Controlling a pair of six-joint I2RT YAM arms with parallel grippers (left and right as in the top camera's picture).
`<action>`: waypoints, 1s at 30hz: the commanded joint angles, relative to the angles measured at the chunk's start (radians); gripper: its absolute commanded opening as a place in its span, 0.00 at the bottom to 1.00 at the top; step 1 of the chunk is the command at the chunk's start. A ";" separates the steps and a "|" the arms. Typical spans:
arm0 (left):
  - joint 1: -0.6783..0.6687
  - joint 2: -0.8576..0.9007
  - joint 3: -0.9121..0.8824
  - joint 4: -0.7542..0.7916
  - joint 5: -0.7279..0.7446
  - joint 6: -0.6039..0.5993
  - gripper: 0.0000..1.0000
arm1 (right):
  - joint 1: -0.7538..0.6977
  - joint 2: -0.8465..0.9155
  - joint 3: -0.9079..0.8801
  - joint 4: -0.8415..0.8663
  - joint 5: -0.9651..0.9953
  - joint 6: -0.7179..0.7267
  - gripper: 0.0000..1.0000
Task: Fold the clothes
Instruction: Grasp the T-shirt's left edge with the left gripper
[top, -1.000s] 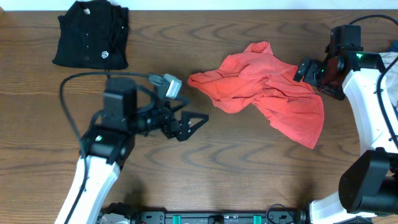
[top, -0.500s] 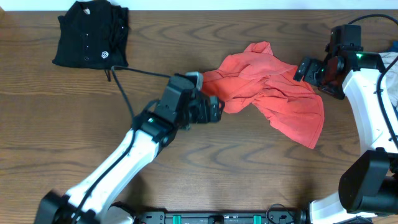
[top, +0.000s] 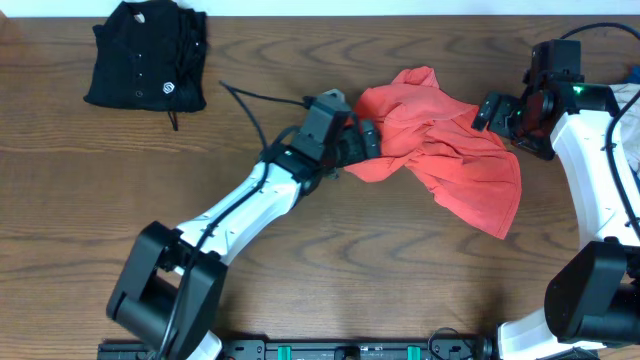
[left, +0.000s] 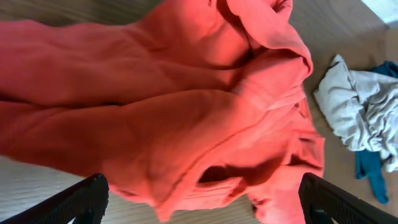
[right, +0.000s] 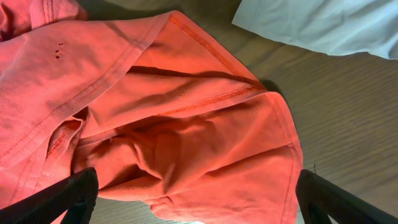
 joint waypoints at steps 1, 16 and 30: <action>-0.003 0.035 0.019 -0.052 -0.051 -0.087 0.98 | -0.006 0.009 -0.001 -0.006 0.003 -0.018 0.99; -0.005 0.044 0.019 -0.070 -0.060 -0.189 0.98 | -0.006 0.009 -0.001 -0.001 0.004 -0.020 0.99; -0.005 0.133 0.019 0.003 -0.028 -0.257 0.98 | -0.006 0.009 -0.001 -0.007 0.004 -0.020 0.99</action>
